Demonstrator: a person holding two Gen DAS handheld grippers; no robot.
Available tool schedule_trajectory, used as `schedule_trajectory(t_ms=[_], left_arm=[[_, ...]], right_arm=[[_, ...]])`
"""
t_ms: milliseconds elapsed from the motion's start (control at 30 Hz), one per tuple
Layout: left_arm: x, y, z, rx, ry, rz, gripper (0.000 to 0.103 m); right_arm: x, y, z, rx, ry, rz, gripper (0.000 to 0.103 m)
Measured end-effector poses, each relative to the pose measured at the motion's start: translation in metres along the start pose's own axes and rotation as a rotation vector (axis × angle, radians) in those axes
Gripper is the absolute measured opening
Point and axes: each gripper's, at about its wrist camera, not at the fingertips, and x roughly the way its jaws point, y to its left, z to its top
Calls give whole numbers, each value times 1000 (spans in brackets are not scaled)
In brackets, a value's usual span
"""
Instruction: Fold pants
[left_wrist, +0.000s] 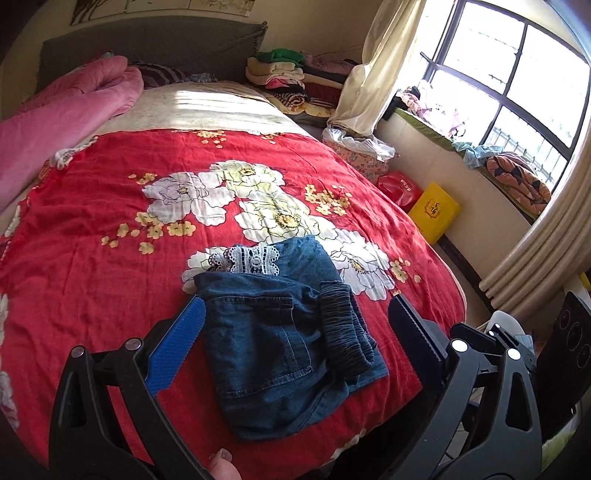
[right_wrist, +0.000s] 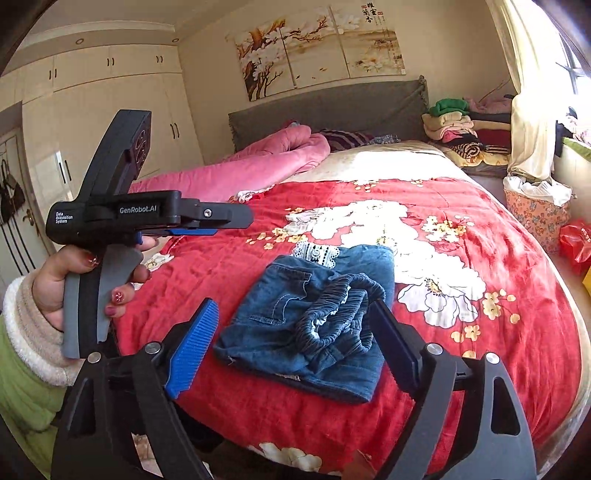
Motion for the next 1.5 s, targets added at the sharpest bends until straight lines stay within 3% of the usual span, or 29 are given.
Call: schedule_trajectory(t_ms=[567,933,1500], left_arm=[[4,12,-27,35,4,145,93],[26,28,-53,-4,53,178,93],[39,38,-72,-38,78,190,93]], right_arm=[[16,-20,-7,66,38,-84,92],[51,-43,-12,130,121,-130,93],[78,-54,-14,181,191,-129,93]])
